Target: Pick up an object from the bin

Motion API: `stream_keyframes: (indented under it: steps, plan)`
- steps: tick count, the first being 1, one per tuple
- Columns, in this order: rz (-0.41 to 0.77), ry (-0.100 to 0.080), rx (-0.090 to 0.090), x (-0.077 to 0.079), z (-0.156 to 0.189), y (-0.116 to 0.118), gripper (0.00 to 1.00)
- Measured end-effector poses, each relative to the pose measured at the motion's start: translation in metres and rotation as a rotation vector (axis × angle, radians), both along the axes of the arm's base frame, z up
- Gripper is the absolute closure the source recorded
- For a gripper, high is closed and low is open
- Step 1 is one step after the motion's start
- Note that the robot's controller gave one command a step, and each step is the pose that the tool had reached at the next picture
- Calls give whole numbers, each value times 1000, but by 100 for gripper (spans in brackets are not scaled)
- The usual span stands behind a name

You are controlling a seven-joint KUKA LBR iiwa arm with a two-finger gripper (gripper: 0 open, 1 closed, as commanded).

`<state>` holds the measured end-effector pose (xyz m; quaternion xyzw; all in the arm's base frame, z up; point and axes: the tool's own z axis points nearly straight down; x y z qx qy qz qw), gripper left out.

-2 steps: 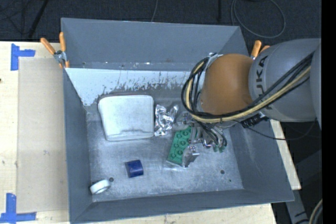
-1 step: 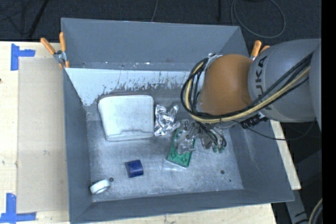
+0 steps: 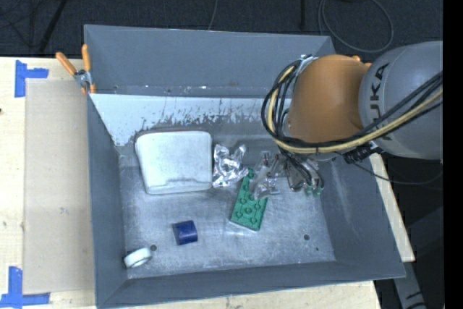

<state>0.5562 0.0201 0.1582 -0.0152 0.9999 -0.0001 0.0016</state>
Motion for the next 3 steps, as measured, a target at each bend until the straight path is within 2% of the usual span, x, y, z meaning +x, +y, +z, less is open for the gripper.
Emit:
stream_keyframes:
  steps: [1, 2, 3]
  plan:
    - [-27, 1, 0, 23, -2, -9, 100]
    - [-76, 6, 0, 4, 5, -20, 100]
    - [-114, 11, -1, -23, -39, -56, 100]
